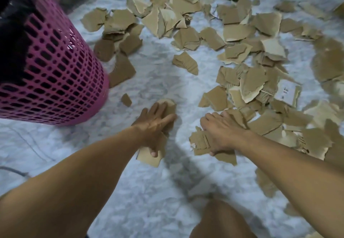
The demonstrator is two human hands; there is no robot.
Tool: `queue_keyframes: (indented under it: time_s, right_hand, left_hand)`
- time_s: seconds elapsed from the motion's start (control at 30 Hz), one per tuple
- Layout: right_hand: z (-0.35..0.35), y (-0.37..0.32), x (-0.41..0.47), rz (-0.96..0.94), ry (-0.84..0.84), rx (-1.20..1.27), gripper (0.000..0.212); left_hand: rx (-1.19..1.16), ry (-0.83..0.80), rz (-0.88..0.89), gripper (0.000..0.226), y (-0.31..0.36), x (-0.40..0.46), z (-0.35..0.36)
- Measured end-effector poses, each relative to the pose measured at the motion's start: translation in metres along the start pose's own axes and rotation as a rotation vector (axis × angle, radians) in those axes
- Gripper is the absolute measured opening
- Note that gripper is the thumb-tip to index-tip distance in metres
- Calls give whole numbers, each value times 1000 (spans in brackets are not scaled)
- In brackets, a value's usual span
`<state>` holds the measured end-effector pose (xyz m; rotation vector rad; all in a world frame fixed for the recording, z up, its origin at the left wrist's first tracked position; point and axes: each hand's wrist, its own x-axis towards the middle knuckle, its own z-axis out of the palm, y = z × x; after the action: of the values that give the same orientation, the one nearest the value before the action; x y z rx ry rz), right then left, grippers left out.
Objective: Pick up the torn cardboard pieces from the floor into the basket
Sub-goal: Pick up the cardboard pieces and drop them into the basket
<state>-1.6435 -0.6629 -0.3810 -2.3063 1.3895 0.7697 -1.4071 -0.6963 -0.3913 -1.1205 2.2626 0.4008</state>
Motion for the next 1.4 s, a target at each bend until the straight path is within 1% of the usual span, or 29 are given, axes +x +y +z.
queue_keyframes:
  time_s: [0.07,0.13,0.2,0.27,0.37,0.43,0.5,0.57,0.6,0.63,0.67,0.73,0.8,0.87,0.93,1.0,1.03,1.1,1.2,1.23,1.27,1.33,1.37,1.4]
  right_hand:
    - [-8,-1,4,16,3,56,77]
    - [-19,-1,4,39,33,137,73]
    - [-31,3,3,90,93,253,66]
    - [-40,10,4,158,157,378,61]
    - [-45,27,18,278,285,563,59]
    - [-47,40,29,375,333,705,48]
    - [-51,52,35,445,364,847,34]
    - [-56,63,39,470,398,950,25]
    - [-59,68,40,480,413,1008,22]
    - [-62,71,40,492,430,1084,22]
    - [-64,75,40,508,450,1157,22]
    - [-69,82,40,519,479,1240,22]
    - [-70,88,39,511,465,1242,16]
    - [-67,93,36,498,426,1217,20]
    - [-61,97,37,486,400,1222,16]
    - [-55,99,39,501,355,1116,24]
    - [-52,100,40,528,322,1002,35]
    - [-49,102,40,601,260,771,64]
    - [-49,107,38,673,213,642,103]
    - [-48,112,38,694,192,615,112]
    - [-47,118,38,713,173,602,120]
    - [-45,132,39,747,144,651,130]
    - [-43,140,38,751,135,672,134]
    - [-42,148,39,748,122,676,138]
  left_hand:
    - [-20,47,6,132,-2,5,-4]
    - [-27,76,-7,131,-4,10,-6]
    - [-59,102,-40,129,-7,13,-7]
    - [-125,137,-81,122,-10,13,-10]
    - [-127,230,-119,113,-11,14,-14]
    - [-162,222,-133,120,-12,17,-14]
    - [-200,165,-138,135,-14,22,-17]
    - [-152,143,-145,144,-16,27,-22]
    - [-112,154,-155,143,-16,30,-25]
    - [-77,167,-165,137,-17,33,-28]
    - [-57,178,-173,127,-17,35,-31]
    - [-72,174,-192,109,-18,39,-34]
    - [-152,130,-227,100,-17,39,-38]
    - [-262,75,-283,91,-18,38,-45]
    - [-387,25,-336,80,-22,40,-52]
    - [-512,9,-340,76,-29,44,-58]
    - [-569,22,-337,75,-32,46,-63]
    - [-662,60,-323,75,-34,50,-73]
    - [-775,144,-307,66,-33,62,-92]
    - [-778,174,-307,61,-31,65,-100]
    - [-732,212,-302,57,-28,69,-107]
    - [-629,239,-299,53,-21,77,-121]
    - [-594,231,-292,46,-17,82,-129]
    - [-575,232,-284,32,-14,86,-133]
